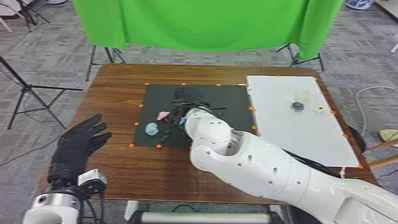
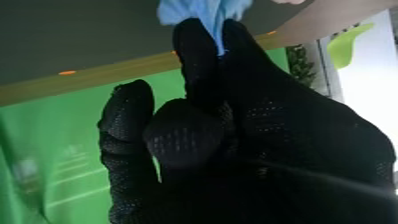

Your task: Arrange flowers

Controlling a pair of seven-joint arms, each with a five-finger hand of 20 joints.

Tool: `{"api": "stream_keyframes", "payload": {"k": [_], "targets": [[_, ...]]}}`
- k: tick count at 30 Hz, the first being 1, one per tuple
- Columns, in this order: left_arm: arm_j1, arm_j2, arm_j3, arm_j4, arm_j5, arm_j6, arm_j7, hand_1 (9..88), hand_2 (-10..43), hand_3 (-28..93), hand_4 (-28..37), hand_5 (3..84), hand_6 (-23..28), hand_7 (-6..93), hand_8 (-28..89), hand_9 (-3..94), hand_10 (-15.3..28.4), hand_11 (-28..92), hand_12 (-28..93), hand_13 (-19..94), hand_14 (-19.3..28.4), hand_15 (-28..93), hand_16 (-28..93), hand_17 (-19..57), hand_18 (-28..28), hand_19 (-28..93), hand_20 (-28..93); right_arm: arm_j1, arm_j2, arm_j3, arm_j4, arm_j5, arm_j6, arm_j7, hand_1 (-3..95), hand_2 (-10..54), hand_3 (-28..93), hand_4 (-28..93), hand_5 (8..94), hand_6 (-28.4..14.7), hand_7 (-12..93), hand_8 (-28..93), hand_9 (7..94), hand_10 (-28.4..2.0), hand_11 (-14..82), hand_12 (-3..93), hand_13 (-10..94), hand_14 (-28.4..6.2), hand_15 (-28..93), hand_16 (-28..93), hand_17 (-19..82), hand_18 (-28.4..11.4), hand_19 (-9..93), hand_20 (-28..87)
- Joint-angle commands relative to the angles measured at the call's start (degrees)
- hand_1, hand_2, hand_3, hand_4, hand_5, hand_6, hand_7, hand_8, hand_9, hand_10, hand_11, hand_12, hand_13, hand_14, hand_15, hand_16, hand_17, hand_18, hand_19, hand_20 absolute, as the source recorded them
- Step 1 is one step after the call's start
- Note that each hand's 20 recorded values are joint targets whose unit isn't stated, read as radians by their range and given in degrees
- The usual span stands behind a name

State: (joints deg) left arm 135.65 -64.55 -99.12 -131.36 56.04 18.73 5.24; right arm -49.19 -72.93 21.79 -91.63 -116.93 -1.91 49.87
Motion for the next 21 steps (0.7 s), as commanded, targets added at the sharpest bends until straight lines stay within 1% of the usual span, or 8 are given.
{"api": "stream_keyframes", "payload": {"k": [1,5,7,11,14,15,16,21], "targets": [[0.54,-0.31,0.26,-0.06,0.45,0.16,-0.5,24.2,5.4,85,-17.9,38.6,11.0,14.5,-10,30.8,17.9,33,5,24,23.4,57,-13,-6.9,22.4,64,0,-0.01,-0.15,1.34,-0.54,-0.21,0.37,-0.06,49.1,-9.5,79,-28,64.8,-5.6,41,-4,70.9,-12.2,43.6,32.3,77,-4.6,85,13,38,-22.1,93,28],[0.6,-0.18,0.28,-0.13,0.49,0.15,-0.47,24.2,5.4,85,-17.9,38.6,11.0,14.5,-10,30.6,17.7,33,5,24,23.4,57,-13,-6.9,22.4,64,0,-0.31,-0.36,1.76,-0.78,-0.12,-0.61,-0.12,43.5,-9.5,81,-28,64.4,-5.4,35,-7,67.9,-14.8,48.9,26.7,76,-5.4,86,13,37,-22.5,93,28],[0.55,-0.14,0.35,-0.13,0.37,0.29,-0.48,24.4,5.3,85,-17.8,38.6,11.0,14.5,-10,30.6,17.8,33,5,24,23.4,57,-13,-6.9,22.4,64,0,-0.12,-0.28,1.52,-0.8,0.17,-0.5,0.25,40.7,-9.5,83,-28,64.3,-5.1,35,-16,66.7,-15.9,52.1,23.3,76,-5.7,86,12,36,-22.8,93,29],[0.69,-0.33,0.22,-0.21,0.45,0.15,-0.62,24.4,5.3,84,-17.7,38.6,11.0,14.6,-10,30.5,17.8,33,5,24,23.3,57,-13,-6.9,22.4,64,0,0.14,0.11,1.38,-0.71,0.27,0.25,0.12,39.8,-9.5,84,-28,64.0,-5.3,35,-18,66.2,-16.4,53.1,22.1,76,-5.9,86,12,36,-22.9,93,28],[1.9,-0.26,0.27,-0.59,-0.02,1.19,0.31,24.4,5.4,84,-17.5,38.6,11.0,14.6,-10,30.6,17.8,33,5,24,23.4,57,-13,-6.9,22.4,64,0,0.43,0.8,1.45,-1.1,0.25,0.41,-0.41,38.7,-9.5,85,-28,63.2,-5.4,35,-18,65.9,-16.9,53.7,21.1,75,-6.1,86,12,36,-23.0,93,28],[2.02,-0.38,0.17,-0.62,-0.02,1.02,0.26,24.4,5.3,84,-17.5,38.6,11.0,14.6,-10,30.5,17.8,33,5,24,23.3,57,-13,-6.9,22.4,64,0,-0.15,1.29,2.49,-1.54,0.0,-0.12,-1.05,38.2,-9.5,85,-28,63.2,-5.5,35,-19,65.8,-17.2,53.8,20.6,75,-6.2,86,12,36,-23.1,93,28],[2.25,-0.22,0.1,-0.71,-0.19,1.18,0.72,24.5,5.4,84,-17.6,38.6,11.1,14.7,-10,30.9,18.0,33,5,24,23.5,57,-13,-6.9,22.4,64,0,0.39,2.28,2.38,-1.98,0.35,0.05,-1.19,37.6,-9.5,86,-28,63.1,-5.6,34,-18,65.7,-17.4,53.8,19.8,75,-6.2,86,12,36,-23.1,93,28],[3.33,0.35,-0.12,-1.26,-0.77,2.7,2.41,25.0,5.9,83,-17.9,39.2,11.7,14.3,-10,32.1,18.8,33,5,26,24.6,57,-13,-7.0,23.1,64,0,-1.24,9.14,7.84,-5.72,1.97,-2.67,-3.92,35.1,-9.5,87,-28,61.4,-5.7,31,-18,65.6,-18.2,41.4,14.6,74,-6.8,84,11,35,-23.1,93,26]]}}
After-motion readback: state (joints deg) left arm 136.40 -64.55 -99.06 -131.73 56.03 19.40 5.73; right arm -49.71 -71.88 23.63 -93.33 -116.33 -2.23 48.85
